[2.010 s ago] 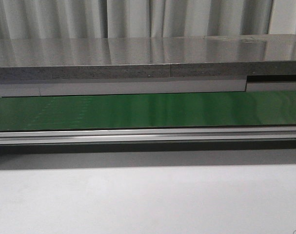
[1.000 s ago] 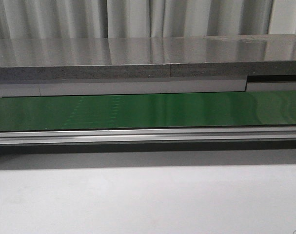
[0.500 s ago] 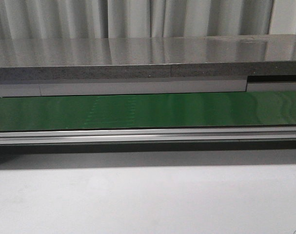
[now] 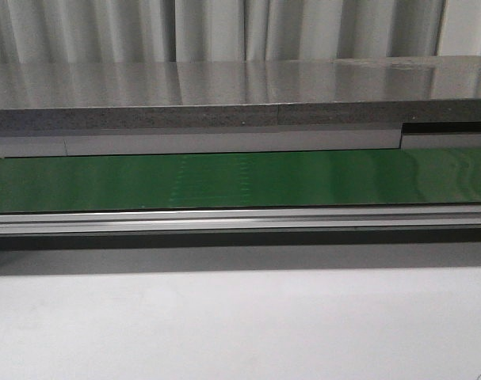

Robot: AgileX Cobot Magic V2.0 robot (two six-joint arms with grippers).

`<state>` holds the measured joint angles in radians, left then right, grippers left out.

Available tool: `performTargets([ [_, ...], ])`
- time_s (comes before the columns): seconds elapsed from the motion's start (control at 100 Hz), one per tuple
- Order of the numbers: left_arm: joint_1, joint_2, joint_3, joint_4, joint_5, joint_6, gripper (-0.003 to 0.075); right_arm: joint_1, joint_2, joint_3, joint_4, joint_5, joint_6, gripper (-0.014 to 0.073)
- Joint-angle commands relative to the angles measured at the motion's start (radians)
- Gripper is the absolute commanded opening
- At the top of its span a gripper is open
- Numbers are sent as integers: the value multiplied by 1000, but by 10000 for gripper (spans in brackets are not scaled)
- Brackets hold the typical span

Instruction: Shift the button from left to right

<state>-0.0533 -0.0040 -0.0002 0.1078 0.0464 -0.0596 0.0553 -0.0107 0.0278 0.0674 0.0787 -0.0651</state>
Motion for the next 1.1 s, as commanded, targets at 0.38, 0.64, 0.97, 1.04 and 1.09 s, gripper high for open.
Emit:
performTargets([
  [0.38,-10,-31,35,1,-121,-14,-20,1,-16,-15,-6,-90,-1,-68],
  [0.64,-10,-31,35,1,-121,-14,-20,1,-16,-15,-6,-90,-1,-68],
  [0.97,-10,-31,35,1,-121,-14,-20,1,-16,-15,-6,-90,-1,-68],
  [1.04,-10,-31,35,1,-121,-14,-20,1,-16,-15,-6,-90,-1,-68],
  [1.09,-10,-31,35,1,-121,-14,-20,1,-16,-15,-6,-90,-1,-68],
])
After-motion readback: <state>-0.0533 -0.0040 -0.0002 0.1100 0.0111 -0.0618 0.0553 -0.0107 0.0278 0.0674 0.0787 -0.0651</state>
